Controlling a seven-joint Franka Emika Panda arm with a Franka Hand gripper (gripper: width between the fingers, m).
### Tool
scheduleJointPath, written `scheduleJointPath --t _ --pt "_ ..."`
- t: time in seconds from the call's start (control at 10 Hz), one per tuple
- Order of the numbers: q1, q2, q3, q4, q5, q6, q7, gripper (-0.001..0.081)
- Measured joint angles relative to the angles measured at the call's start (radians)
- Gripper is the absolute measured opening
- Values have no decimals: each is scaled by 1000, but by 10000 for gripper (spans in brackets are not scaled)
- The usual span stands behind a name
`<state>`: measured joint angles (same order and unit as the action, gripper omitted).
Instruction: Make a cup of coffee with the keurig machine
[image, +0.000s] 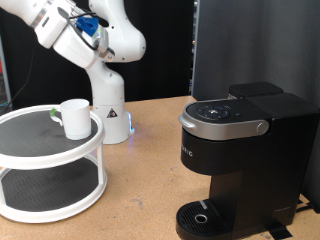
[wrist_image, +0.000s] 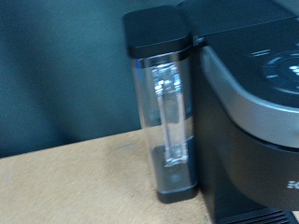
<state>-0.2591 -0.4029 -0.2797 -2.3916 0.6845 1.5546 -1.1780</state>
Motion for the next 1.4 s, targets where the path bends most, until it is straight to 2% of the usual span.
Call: scheduleJointPath --t 0.3,0.8,1.2,1.4 --pt "-32 -20 -32 -43 47 13 -1 2" --pt "-81 -63 -132 -55 -38 -125 -77 2" --pt "-86 -65 -145 -55 -30 -131 -78 2" --pt "-87 -66 -184 -55 -28 -141 -105 2"
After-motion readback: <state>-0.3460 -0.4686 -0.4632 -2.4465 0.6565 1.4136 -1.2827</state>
